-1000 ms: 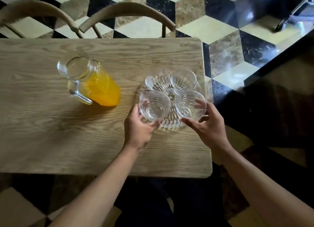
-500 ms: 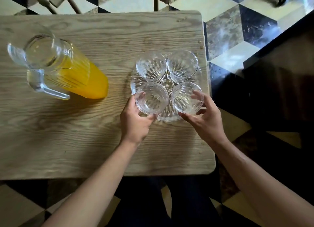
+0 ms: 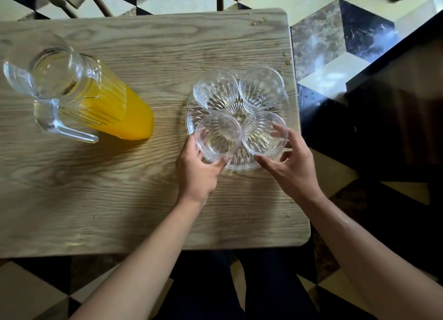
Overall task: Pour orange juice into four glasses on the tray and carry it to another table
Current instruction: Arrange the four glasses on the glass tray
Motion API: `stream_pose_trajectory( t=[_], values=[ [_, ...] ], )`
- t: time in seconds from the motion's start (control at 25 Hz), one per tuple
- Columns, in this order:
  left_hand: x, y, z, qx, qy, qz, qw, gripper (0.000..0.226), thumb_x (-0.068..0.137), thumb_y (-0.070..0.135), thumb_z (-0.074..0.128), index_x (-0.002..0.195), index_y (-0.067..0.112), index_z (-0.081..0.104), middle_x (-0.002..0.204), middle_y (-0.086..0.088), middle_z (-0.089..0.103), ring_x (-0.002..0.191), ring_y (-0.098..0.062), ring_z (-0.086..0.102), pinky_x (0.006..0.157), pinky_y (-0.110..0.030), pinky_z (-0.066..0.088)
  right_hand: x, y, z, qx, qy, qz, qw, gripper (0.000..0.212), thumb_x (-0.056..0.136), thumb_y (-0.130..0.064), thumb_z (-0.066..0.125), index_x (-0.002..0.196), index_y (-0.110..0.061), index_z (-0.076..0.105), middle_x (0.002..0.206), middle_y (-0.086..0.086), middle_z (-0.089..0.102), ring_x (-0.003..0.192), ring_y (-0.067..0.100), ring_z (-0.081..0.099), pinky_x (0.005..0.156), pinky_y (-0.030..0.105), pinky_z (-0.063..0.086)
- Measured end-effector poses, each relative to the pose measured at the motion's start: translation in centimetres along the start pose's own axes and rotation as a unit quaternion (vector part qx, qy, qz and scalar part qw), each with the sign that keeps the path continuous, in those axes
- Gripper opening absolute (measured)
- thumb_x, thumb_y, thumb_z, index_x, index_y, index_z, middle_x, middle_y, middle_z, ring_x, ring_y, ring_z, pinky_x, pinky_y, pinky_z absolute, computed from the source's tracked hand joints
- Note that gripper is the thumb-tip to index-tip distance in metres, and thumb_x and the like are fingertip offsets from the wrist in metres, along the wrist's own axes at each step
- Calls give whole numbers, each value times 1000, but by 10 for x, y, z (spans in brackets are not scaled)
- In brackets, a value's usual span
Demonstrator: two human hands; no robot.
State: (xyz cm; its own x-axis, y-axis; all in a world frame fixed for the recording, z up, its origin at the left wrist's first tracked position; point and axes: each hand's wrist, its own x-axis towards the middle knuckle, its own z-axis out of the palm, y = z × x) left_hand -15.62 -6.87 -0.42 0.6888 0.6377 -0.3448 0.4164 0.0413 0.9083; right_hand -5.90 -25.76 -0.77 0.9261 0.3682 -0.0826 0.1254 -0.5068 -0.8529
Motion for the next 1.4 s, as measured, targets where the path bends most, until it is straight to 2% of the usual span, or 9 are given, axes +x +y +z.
stream_pose_trajectory(
  t=[0.16,0.28,0.4,0.52,0.8,1.0,1.12,1.24,1.4],
  values=[
    [1,1,2,-9,4,-23,1000,73,79,-6,88,138,18,53,136,3,64,117,10,65,113,-43,55,-2,-1,0,-4,2,16,1000,78,73,-32,89,143,-20,54,132,-1,62,91,0,56,70,13,47],
    [3,-2,3,1,12,-34,999,75,80,-5,87,146,6,52,145,-5,63,127,-5,63,113,-49,55,-2,-3,1,0,8,14,1000,78,75,-28,89,143,-20,53,134,-2,62,95,4,58,73,17,49],
    [3,-4,4,8,19,-39,999,80,79,-3,88,150,7,51,148,-9,62,135,-18,60,113,-52,54,-2,-2,2,-2,12,11,1000,78,75,-28,87,145,-21,52,134,-3,62,95,10,58,74,20,49],
    [2,-4,5,7,18,-37,999,80,78,0,91,147,11,53,147,-9,62,134,-17,61,115,-52,53,-2,-1,3,-5,13,11,1000,79,75,-27,87,146,-19,52,133,-2,62,94,11,59,73,18,47],
    [-2,11,7,-1,14,-13,1000,81,64,36,91,136,28,53,137,3,65,130,-9,62,119,-44,50,1,-3,3,-2,18,22,1000,73,75,-22,87,141,-17,57,131,-4,64,90,12,62,73,25,54],
    [-3,9,4,14,23,1,1000,90,65,36,89,145,13,54,141,-3,64,136,-15,61,118,-47,51,1,-2,2,-5,13,30,999,71,76,-17,88,140,-18,57,131,-5,62,78,7,57,68,32,57],
    [-1,7,3,29,30,7,999,86,68,34,91,144,22,53,144,-5,63,134,-15,61,117,-48,52,2,-1,4,-11,14,26,1000,70,76,-17,88,140,-18,58,130,-4,63,75,8,57,65,33,56],
    [2,-1,0,57,20,6,998,85,75,15,95,146,28,50,145,0,61,134,-12,61,114,-49,54,2,1,4,-10,12,27,999,70,77,-15,87,140,-17,57,127,-2,63,86,15,64,68,36,57],
    [4,-8,-4,77,11,-3,997,88,76,15,94,151,22,49,146,2,58,132,-13,61,113,-47,55,1,2,3,-5,4,39,999,71,78,-13,85,143,-17,55,129,-2,62,98,7,63,76,31,58]
  ],
)
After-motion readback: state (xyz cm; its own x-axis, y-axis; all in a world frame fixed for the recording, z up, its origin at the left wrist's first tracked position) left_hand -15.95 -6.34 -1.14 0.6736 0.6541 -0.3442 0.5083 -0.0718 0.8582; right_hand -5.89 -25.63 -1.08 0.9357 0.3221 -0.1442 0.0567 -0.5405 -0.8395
